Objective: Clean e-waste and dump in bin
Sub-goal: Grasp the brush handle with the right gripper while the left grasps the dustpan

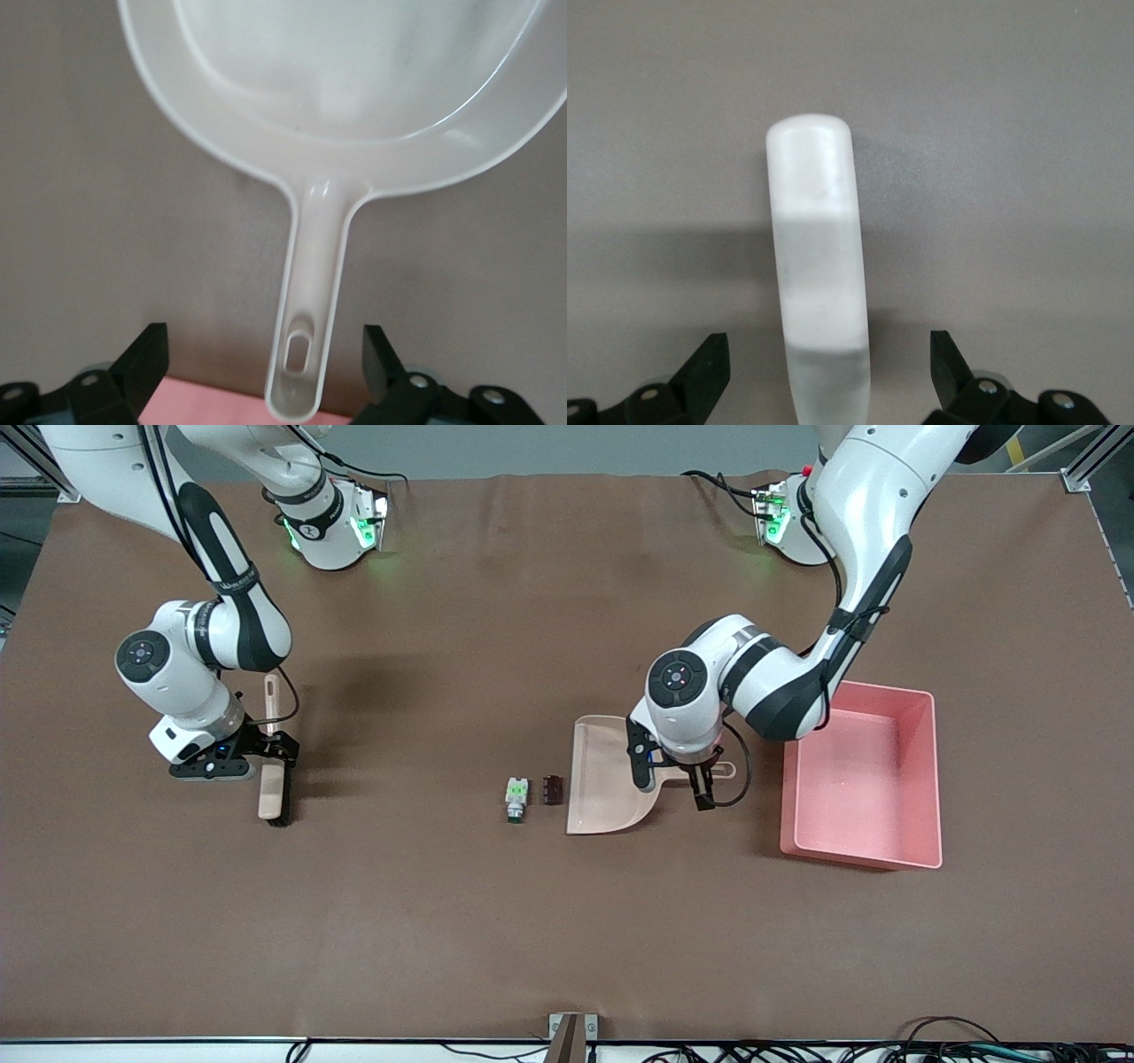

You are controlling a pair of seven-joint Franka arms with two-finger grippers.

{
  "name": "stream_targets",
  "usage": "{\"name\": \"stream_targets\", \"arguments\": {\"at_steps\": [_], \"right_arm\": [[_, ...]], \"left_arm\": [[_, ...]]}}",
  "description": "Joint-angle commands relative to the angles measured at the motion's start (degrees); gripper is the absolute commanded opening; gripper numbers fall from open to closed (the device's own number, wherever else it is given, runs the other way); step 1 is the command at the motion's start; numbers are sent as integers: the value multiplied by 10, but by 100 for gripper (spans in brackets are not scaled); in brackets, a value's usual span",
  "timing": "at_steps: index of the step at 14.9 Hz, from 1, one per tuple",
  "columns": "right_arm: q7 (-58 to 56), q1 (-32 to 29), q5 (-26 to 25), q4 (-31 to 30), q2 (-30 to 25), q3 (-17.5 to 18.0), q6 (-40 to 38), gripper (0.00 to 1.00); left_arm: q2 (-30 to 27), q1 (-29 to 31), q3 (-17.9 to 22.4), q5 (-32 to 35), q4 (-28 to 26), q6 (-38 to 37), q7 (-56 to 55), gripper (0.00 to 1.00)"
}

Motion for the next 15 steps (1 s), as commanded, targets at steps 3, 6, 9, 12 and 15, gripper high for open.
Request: {"name": "stream_targets", "arguments": {"at_steps": [3,6,9,12,15], "right_arm": [[-6,-5,-6,-16,-8,3,11,84],[-6,-5,-6,-16,-9,3,10,64],[-6,-5,-6,-16,-9,3,7,46],[-5,-5,-6,-15,-9,3,6,26],[-1,0,-6,-11,-10,4,1,8]], "left_arm": [[1,3,-6,15,-5,3,80,95],[7,-5,-6,15,-2,7,80,95],[11,-3,-6,14,-6,20,73,93],[14,-6,-6,14,-6,20,71,93],[23,-6,-6,14,-12,22,63,93]]}}
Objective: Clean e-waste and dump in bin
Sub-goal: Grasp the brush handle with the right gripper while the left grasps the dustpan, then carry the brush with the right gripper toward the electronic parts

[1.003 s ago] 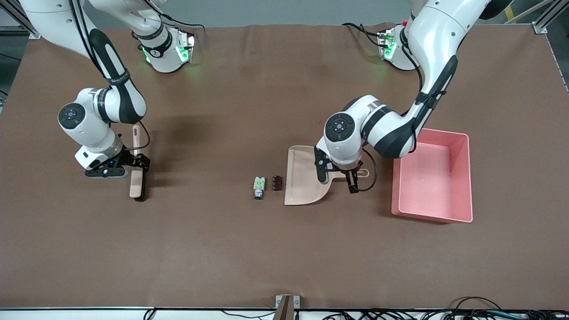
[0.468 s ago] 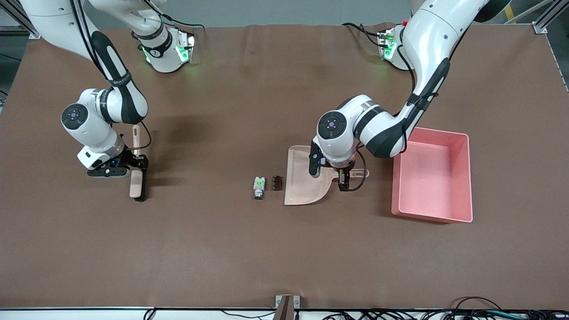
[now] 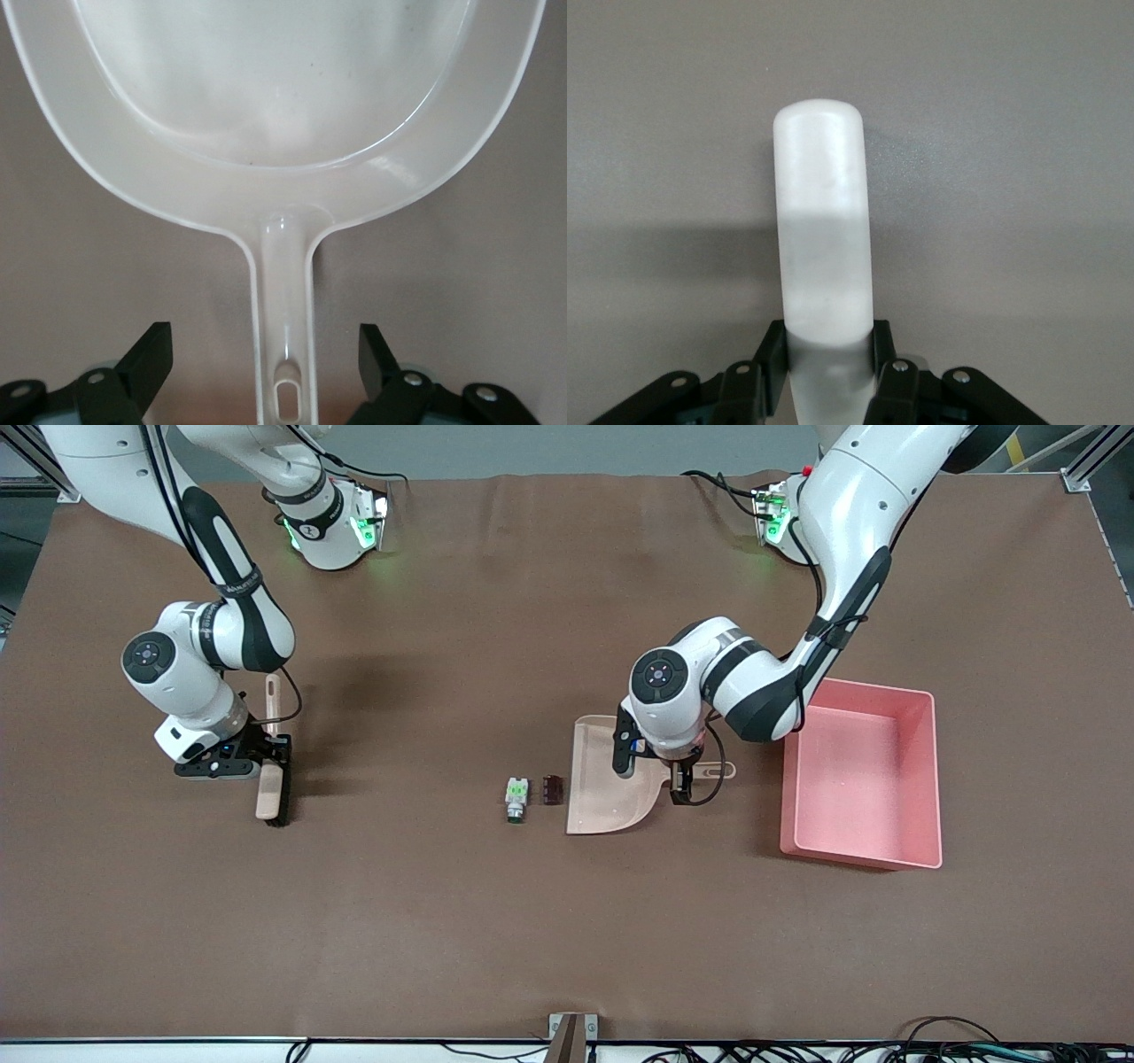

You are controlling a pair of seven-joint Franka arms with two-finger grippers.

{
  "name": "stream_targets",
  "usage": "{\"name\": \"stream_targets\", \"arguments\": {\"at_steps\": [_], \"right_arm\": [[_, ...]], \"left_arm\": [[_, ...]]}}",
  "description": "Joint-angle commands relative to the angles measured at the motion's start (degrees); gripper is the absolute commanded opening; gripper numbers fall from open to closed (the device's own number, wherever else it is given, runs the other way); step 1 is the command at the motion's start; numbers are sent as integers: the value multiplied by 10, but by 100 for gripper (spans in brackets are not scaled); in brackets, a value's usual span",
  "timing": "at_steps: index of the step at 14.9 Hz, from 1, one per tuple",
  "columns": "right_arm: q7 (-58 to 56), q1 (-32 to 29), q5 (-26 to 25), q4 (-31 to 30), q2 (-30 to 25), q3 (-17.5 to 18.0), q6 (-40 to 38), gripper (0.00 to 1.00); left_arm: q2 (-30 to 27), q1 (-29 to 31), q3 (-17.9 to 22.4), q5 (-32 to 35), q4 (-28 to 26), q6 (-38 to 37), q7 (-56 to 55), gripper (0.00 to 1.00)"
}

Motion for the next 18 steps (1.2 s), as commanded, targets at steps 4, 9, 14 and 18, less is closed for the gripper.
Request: {"name": "stream_targets", "arguments": {"at_steps": [4,9,14,18], "right_arm": [[13,20,-5,31,-19,5,-86,2],[115,80,-4,116,-18,5,-219,2],[211,148,0,145,-10,6,-219,2],[266,202,24,175,27,6,-215,2]], "left_arm": [[11,-10,-3,10,-7,17,-26,92],[18,-19,-3,12,-9,21,-36,82],[19,-19,-3,22,-14,22,-36,73],[19,-18,-3,22,-13,26,-36,58]]}}
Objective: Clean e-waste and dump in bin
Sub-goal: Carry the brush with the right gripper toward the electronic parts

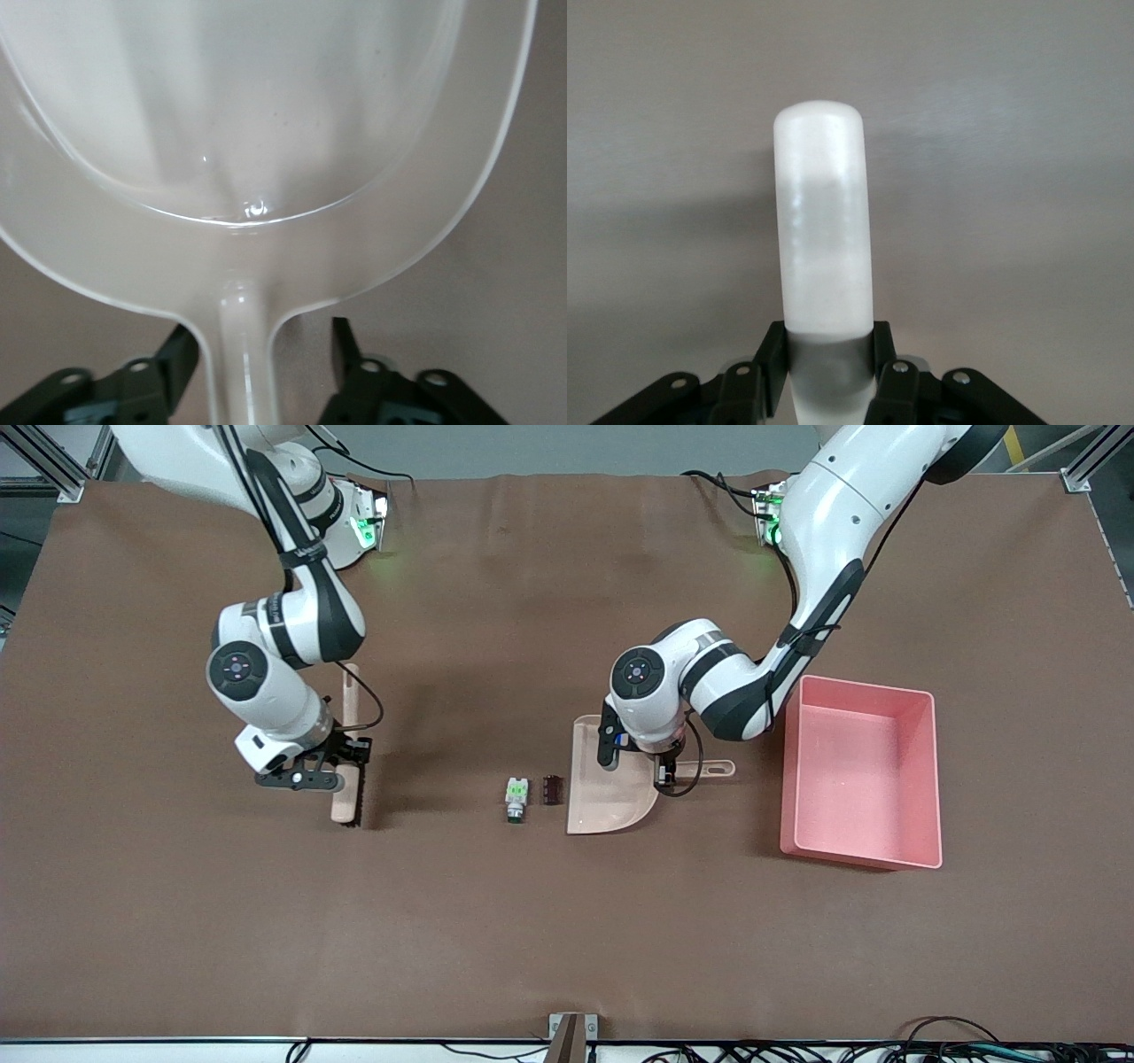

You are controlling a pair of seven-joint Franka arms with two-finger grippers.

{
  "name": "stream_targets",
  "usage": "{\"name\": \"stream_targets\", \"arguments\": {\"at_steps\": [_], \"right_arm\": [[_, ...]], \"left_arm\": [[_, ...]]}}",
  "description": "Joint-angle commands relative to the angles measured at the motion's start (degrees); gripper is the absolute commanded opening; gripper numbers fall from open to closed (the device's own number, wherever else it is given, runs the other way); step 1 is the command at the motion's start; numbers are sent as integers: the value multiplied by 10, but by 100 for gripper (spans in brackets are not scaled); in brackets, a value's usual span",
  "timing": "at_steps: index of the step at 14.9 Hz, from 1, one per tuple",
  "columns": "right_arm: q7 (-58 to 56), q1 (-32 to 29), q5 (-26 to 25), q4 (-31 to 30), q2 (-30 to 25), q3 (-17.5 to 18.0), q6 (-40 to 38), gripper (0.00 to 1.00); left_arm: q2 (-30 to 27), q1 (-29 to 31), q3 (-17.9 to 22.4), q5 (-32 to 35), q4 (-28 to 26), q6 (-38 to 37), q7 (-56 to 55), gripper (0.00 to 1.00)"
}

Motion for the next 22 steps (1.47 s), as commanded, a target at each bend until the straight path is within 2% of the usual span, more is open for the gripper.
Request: {"name": "stream_targets", "arguments": {"at_steps": [1,5,7,13,14,15,16,17,20,22], "right_arm": [[23,36,32,35,35,-4,-2,2],[36,72,60,38,66,-5,53,1],[50,87,61,41,84,-5,77,1],[111,116,62,134,171,-4,80,1],[126,123,62,147,174,-4,75,1],[132,129,62,155,175,-4,74,1],[134,130,62,160,175,-3,74,1],[135,131,62,166,177,-2,74,1],[141,138,65,168,182,-2,75,1],[144,138,95,169,191,8,79,1]], "left_arm": [[-1,3,-3,11,-5,8,-3,57],[0,5,-3,11,-4,12,-4,52],[-1,7,-3,11,-4,13,-3,43],[2,11,-2,11,-1,16,-4,35],[2,11,-2,11,-1,16,-4,34],[2,11,-2,11,-1,16,-4,28],[2,11,-2,11,-1,16,-9,18],[2,11,-2,11,-1,16,-9,12],[2,10,-2,11,-1,16,-10,11],[0,8,-2,10,-1,14,-21,9]]}}
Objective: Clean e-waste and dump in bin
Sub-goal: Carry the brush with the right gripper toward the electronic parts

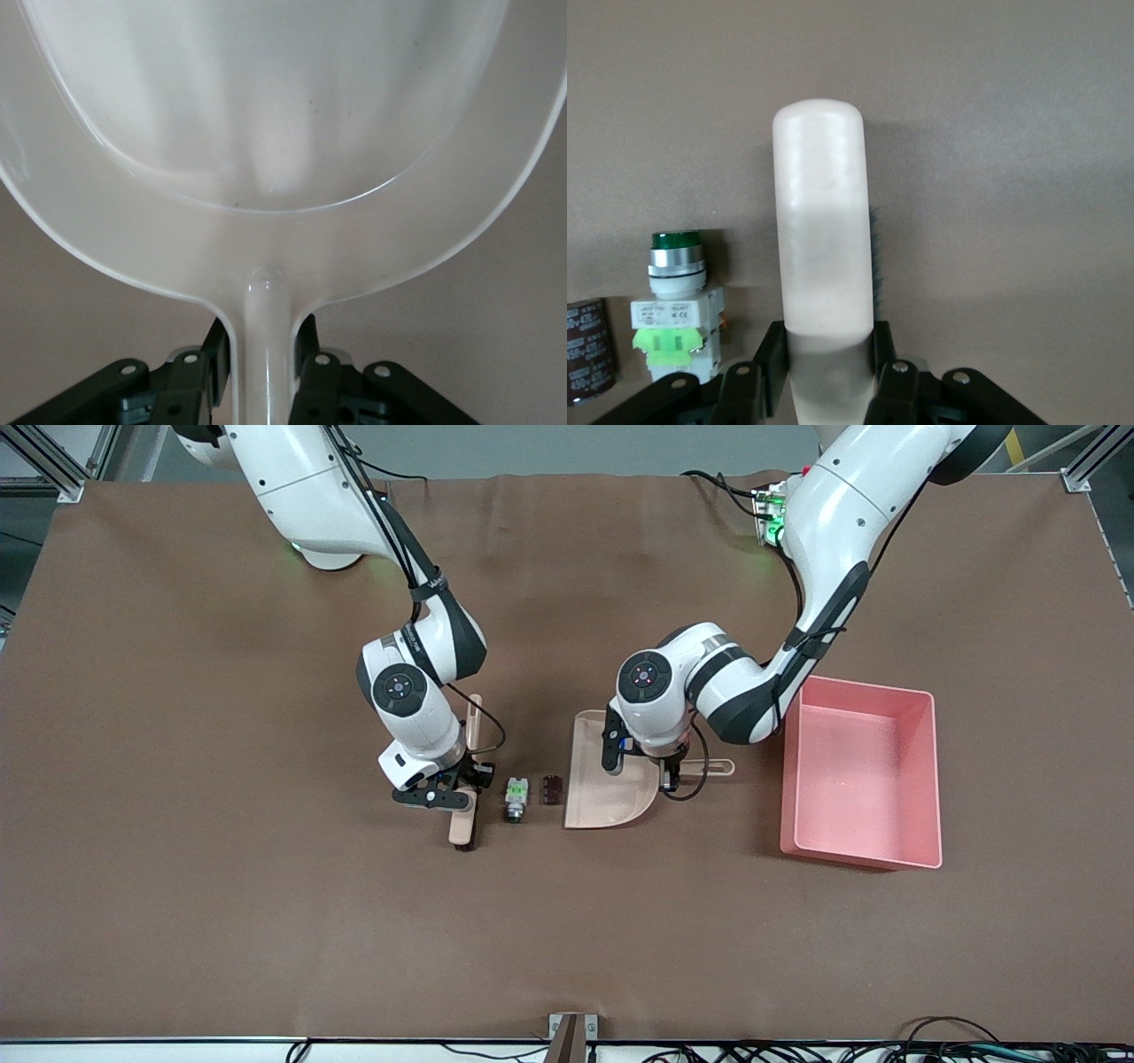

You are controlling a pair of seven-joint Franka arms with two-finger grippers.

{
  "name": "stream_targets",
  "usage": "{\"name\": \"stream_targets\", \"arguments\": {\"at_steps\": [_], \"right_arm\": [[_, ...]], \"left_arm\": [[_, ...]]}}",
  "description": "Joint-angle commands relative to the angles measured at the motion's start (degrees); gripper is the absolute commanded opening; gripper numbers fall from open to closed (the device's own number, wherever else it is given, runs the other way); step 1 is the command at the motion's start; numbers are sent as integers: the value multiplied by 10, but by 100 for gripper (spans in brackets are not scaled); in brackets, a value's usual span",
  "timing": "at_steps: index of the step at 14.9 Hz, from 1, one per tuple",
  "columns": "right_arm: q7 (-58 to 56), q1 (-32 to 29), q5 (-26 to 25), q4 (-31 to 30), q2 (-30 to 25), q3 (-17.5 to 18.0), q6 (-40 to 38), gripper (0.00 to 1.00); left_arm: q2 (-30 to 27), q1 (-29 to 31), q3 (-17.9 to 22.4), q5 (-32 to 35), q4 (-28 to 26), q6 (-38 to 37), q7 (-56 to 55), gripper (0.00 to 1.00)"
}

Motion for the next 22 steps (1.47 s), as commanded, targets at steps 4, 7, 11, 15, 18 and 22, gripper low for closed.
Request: {"name": "stream_targets", "arguments": {"at_steps": [4,7,11,15,18,22], "right_arm": [[9,3,33,21,18,22,0,1],[8,3,37,31,27,42,2,1],[9,2,38,33,27,43,2,1],[6,2,60,37,29,51,1,1],[7,3,63,46,33,61,1,1],[6,5,81,53,38,68,2,1]], "left_arm": [[-2,-3,-3,9,0,-1,-47,2],[2,-4,-1,3,17,-6,-47,0],[20,-7,0,3,38,-48,-46,0],[30,-7,0,5,44,-55,-46,0],[31,-21,0,9,55,-55,-46,0],[31,-28,1,8,55,-55,-46,0]]}}
